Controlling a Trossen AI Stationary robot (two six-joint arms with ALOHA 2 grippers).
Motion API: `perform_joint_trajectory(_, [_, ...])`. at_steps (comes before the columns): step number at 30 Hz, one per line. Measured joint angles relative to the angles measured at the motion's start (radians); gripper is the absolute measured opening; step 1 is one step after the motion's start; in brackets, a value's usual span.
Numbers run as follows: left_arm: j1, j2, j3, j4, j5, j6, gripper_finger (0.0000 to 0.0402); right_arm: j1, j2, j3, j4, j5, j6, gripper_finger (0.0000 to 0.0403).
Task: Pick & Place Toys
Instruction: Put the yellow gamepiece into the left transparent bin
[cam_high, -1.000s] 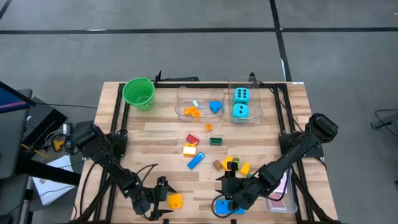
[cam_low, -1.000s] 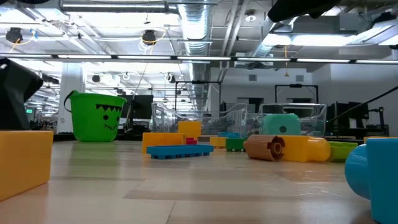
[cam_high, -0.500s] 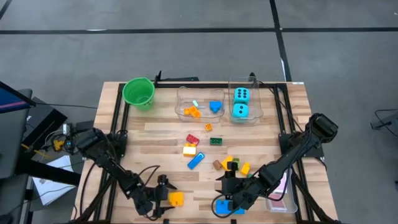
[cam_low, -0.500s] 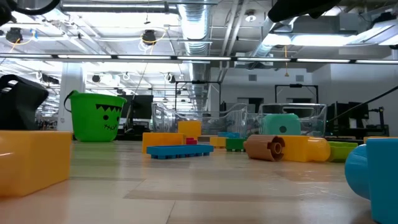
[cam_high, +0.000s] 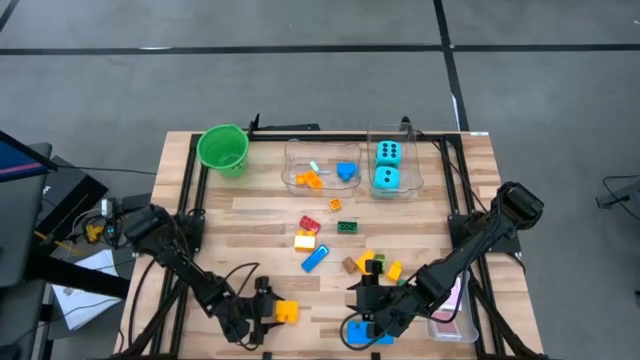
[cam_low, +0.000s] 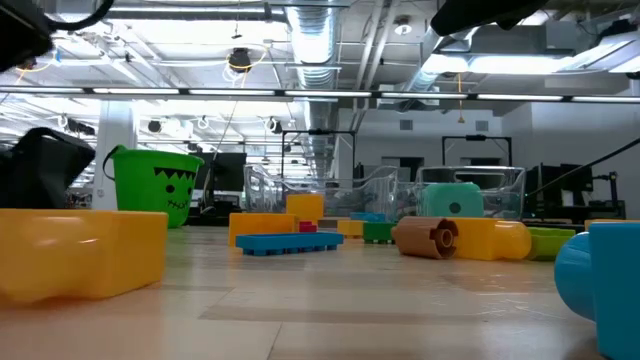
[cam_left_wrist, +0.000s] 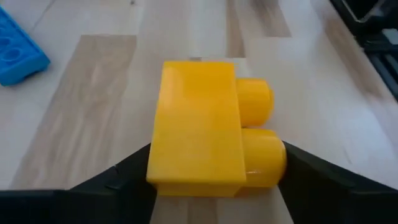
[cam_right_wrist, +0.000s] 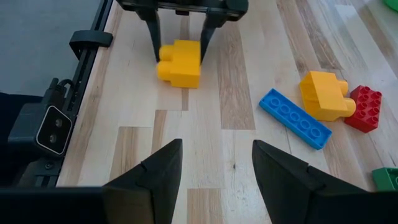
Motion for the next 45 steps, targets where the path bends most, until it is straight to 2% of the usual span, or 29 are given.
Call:
perform_joint_trajectory(6, [0.027,-0.001,0.000,-0.001,-0.003,0.000,0.0260,0.000,0.000,0.000,0.000,0.000,0.000,0.0186])
perform_joint_trajectory(11, [0.054,-0.001,0.000,-0.008,-0.052,0.007,0.0274,0.000,0.000,0.000,-0.005,0.000,0.000,0.0186])
perform_joint_trajectory(15, [0.097,-0.001,0.000,-0.007,-0.077,0.024,0.0259,0.000,0.000,0.000,-0.007,0.000,0.000,0.0186])
perform_joint_trajectory(22, [0.210,-0.036,0.000,0.004,-0.076,0.153,0.0259,0.000,0.000,0.000,-0.008,0.000,0.000,0.0186])
perform_joint_trajectory(28, [0.316,-0.195,0.000,0.012,-0.096,0.351,0.0261,0.000,0.000,0.000,-0.013,0.000,-0.003,0.0186])
perform_joint_trajectory(33, [0.445,-0.360,0.000,0.016,-0.106,0.538,0.0261,0.000,0.000,0.000,-0.015,0.000,-0.008,0.0186])
perform_joint_trajectory(37, [0.587,-0.476,0.000,0.019,-0.092,0.629,0.0261,0.000,0.000,0.000,-0.015,0.000,-0.008,0.0186])
perform_joint_trajectory(41, [0.733,-0.544,0.000,0.006,-0.049,0.641,0.0262,0.000,0.000,0.000,-0.017,0.000,-0.008,0.0186])
perform_joint_trajectory(45, [0.863,-0.550,-0.009,-0.007,0.039,0.623,0.0263,0.000,0.000,0.000,-0.034,0.000,-0.004,0.0186])
